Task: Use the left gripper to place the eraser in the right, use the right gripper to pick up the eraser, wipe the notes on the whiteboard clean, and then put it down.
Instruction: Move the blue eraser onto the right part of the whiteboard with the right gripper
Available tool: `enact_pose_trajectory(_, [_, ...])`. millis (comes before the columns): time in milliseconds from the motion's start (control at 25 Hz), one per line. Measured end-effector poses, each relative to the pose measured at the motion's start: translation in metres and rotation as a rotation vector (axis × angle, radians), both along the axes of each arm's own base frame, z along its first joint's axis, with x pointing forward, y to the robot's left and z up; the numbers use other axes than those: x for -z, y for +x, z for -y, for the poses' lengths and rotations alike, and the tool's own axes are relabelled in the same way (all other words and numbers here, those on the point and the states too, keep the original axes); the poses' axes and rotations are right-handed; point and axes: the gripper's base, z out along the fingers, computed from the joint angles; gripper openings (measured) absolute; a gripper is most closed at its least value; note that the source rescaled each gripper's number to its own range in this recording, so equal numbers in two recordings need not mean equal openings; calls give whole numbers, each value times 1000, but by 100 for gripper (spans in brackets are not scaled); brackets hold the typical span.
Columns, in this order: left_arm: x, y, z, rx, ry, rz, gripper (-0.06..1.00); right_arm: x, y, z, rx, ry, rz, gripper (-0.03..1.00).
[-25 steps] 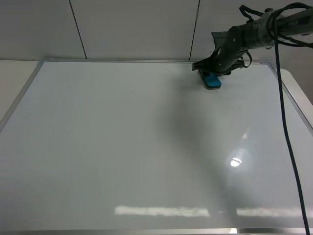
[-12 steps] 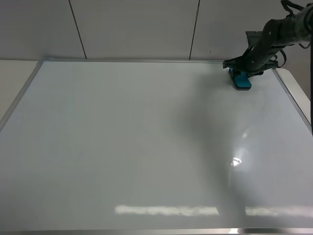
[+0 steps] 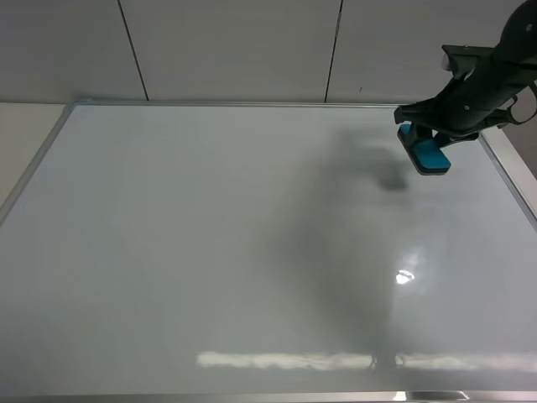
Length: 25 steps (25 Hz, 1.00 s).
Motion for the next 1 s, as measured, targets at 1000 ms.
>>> enact_pose_trajectory(1000, [0,0,0,0,0,0,100,37,-144,31,122,-110,-21,2])
